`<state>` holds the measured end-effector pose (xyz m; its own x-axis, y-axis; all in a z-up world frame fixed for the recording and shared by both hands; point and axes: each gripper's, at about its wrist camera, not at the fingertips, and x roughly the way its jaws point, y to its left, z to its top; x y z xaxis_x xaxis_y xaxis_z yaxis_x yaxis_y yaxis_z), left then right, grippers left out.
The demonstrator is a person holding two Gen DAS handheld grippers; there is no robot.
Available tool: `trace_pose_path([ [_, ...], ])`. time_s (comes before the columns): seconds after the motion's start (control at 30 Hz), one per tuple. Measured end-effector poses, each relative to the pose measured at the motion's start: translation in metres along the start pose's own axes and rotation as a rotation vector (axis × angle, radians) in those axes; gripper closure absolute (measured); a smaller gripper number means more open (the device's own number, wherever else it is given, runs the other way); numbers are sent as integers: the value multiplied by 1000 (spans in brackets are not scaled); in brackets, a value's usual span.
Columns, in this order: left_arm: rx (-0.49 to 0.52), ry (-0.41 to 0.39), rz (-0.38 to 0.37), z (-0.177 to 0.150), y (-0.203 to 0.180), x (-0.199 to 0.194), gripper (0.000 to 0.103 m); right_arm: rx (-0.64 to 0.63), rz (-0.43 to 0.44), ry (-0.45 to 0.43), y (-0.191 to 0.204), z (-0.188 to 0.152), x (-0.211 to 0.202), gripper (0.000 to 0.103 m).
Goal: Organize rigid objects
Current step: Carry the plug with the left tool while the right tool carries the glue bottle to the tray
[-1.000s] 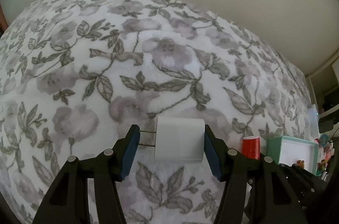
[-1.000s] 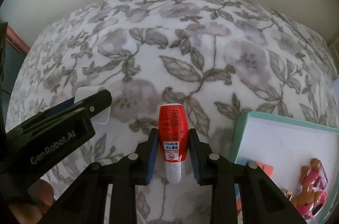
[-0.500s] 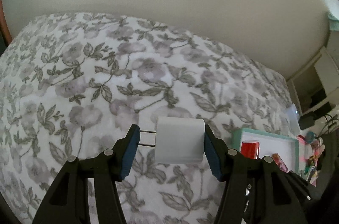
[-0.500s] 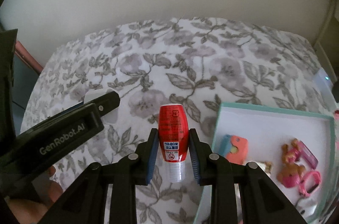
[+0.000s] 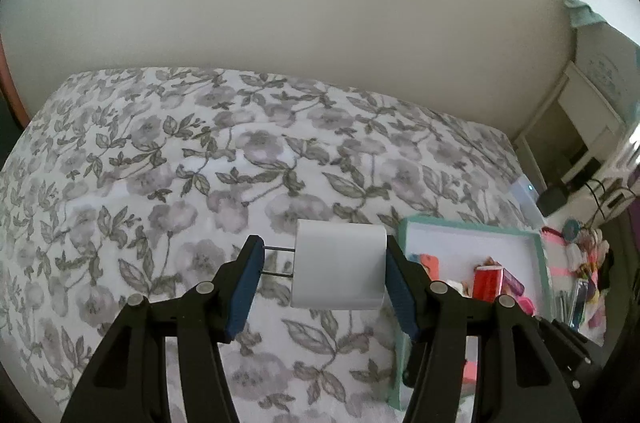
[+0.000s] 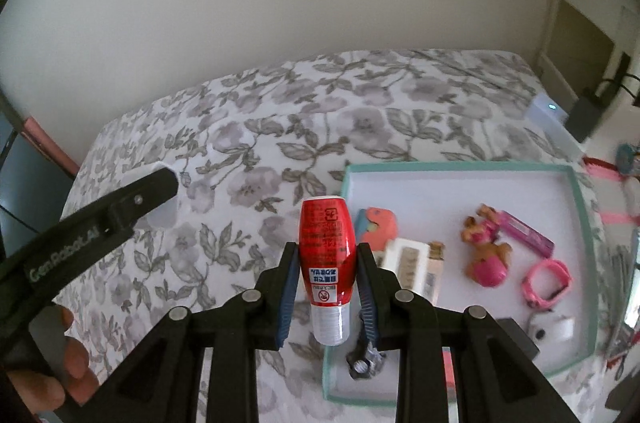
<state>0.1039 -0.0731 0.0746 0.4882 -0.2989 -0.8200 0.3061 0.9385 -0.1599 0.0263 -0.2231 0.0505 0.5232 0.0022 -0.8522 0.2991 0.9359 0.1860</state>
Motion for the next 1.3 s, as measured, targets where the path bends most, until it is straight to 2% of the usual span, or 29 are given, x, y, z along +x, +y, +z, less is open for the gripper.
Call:
trace_pose_path([
  [0.53, 138, 30, -76, -36, -70, -11, 42, 89, -61, -12, -55, -33, -27, 73],
  [0.7, 178, 71, -100, -49, -92, 3, 42, 144, -73, -3, -82, -36, -27, 74],
  [0.83, 238, 105, -77, -61, -112, 17, 42, 203, -74, 28, -107, -38, -21, 76],
  [1.03, 276, 156, -95, -76, -134, 35, 42, 245, -88, 49, -129, -42, -18, 76],
  [1.3, 257, 238, -114, -89, -139, 60, 42, 265, -124, 104, -143, -48, -5, 76],
])
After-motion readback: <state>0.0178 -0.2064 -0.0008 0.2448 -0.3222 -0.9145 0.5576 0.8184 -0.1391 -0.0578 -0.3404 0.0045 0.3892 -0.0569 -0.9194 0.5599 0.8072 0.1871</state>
